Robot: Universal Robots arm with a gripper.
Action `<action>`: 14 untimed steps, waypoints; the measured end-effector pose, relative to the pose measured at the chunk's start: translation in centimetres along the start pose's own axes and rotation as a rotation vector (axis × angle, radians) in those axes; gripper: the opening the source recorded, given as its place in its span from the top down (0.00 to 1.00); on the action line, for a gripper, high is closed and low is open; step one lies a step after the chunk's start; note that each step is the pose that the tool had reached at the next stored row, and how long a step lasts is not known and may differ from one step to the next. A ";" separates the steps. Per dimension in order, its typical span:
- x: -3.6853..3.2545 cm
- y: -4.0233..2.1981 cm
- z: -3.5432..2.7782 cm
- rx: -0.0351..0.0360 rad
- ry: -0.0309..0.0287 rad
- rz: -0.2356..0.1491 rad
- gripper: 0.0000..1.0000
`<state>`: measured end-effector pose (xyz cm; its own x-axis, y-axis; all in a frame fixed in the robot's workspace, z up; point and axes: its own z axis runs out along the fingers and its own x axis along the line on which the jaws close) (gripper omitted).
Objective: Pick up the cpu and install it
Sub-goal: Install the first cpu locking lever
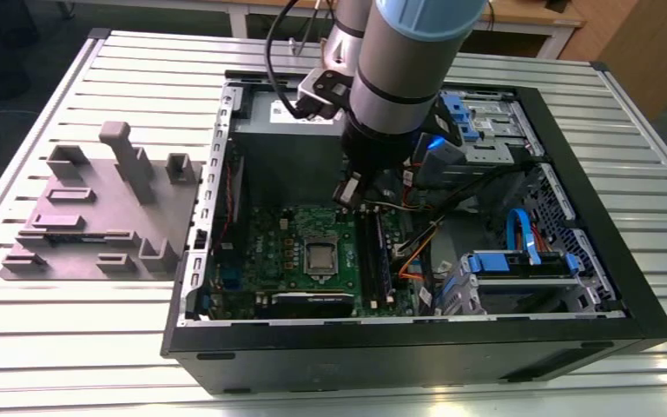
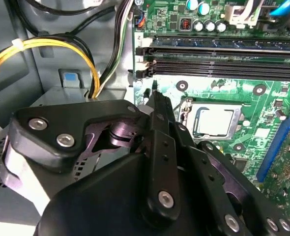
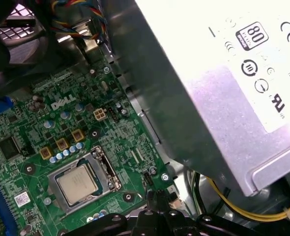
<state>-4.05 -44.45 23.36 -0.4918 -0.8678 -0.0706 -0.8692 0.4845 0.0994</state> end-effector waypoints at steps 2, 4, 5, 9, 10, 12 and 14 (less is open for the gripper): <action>0.16 -0.08 -0.03 0.0000 0.0001 0.000 0.89; 0.39 -0.15 -0.05 0.0000 0.0002 -0.001 0.89; 0.51 -0.15 -0.06 0.0000 0.0003 -0.002 0.89; 0.78 -0.04 -0.07 -0.0009 0.0014 -0.014 0.89; 0.84 0.00 -0.07 -0.0011 0.0018 -0.019 0.89; 0.93 0.07 -0.09 -0.0014 0.0027 -0.029 0.89; 1.01 0.04 -0.09 -0.0017 0.0031 -0.035 0.89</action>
<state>-4.58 -45.31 23.39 -0.4611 -0.8845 -0.0710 -0.8857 0.4537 0.0986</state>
